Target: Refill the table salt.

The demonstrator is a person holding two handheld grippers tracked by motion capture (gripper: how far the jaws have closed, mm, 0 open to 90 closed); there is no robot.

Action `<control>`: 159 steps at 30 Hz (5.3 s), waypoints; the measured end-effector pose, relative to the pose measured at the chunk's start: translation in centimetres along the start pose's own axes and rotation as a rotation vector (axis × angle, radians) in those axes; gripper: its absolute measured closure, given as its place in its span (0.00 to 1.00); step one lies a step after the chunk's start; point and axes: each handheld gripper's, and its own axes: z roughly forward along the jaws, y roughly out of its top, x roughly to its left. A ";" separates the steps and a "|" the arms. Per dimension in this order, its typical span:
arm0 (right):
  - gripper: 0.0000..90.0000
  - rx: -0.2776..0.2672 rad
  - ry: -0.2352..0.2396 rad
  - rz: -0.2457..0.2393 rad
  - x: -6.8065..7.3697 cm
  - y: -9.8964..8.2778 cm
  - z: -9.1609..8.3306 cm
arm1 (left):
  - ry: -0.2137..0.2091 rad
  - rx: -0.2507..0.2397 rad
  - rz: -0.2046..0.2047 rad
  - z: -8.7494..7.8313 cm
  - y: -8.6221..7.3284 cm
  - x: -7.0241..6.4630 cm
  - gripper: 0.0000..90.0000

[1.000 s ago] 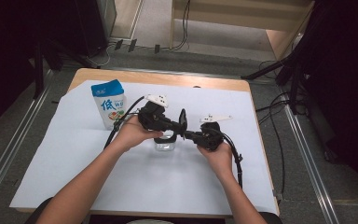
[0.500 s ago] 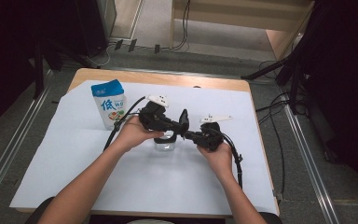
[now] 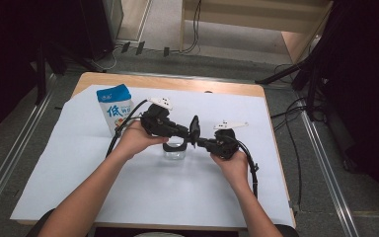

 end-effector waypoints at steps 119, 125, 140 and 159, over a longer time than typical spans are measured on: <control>0.62 0.019 -0.040 -0.063 0.7 -3.1 -2.6 | 0.392 -0.049 -0.218 -17.6 -7.6 8.0 1.00; 0.62 0.011 -0.023 -0.073 1.4 -3.0 -2.8 | 0.376 -0.048 -0.215 -17.4 -7.2 7.6 1.00; 0.67 0.022 0.071 -0.149 5.9 -3.5 -3.7 | 0.360 -0.046 -0.215 -17.1 -5.7 5.9 1.00; 0.66 0.022 0.177 -0.258 10.8 -1.4 0.5 | 0.311 -0.103 -0.188 -18.2 -4.2 1.4 1.00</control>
